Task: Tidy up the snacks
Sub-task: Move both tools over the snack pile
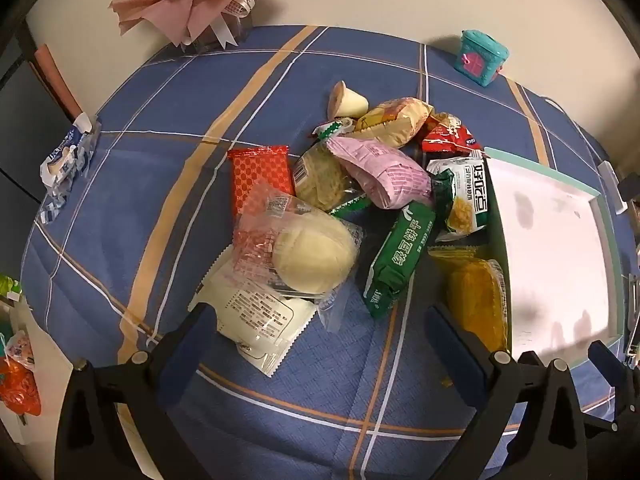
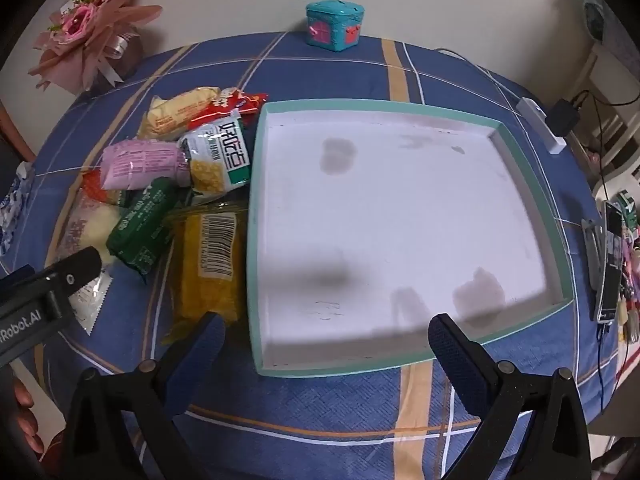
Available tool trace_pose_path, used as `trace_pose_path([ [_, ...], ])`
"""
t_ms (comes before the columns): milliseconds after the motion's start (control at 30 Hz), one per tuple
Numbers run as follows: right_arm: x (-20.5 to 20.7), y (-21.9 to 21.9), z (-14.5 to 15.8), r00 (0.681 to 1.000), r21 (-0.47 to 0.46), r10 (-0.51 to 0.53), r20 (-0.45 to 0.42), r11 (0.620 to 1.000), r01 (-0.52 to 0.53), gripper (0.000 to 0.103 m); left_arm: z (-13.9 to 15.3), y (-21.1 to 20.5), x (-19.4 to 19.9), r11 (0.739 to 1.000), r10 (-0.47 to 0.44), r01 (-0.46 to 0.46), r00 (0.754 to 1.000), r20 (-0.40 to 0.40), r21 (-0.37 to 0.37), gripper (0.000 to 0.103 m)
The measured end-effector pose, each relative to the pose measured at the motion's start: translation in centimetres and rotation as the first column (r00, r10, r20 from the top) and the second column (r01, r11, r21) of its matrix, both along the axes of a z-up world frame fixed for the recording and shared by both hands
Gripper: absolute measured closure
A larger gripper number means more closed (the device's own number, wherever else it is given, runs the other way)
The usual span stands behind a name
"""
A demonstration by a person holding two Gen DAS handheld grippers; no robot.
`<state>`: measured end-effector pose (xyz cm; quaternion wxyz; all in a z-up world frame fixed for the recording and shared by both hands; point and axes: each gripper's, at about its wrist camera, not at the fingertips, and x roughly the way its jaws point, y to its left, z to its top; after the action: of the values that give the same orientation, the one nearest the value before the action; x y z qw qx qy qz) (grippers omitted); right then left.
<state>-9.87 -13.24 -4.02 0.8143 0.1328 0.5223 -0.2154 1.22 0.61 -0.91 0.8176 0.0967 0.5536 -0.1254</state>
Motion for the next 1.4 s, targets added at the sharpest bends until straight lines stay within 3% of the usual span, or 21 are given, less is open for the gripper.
trace_pose_path([
  [967, 0.3, 0.1, -0.1, 1.0, 0.059, 0.006, 0.008, 0.998, -0.006, 0.0, -0.3, 0.5, 0.5, 1.0, 0.014, -0.014, 1.0, -0.021, 0.0, 0.0],
  [1400, 1.0, 0.6, 0.1, 0.999, 0.018, 0.016, 0.029, 1.0, -0.016, 0.0, -0.3, 1.2, 0.9, 1.0, 0.03, -0.031, 0.999, -0.022, -0.006, 0.0],
])
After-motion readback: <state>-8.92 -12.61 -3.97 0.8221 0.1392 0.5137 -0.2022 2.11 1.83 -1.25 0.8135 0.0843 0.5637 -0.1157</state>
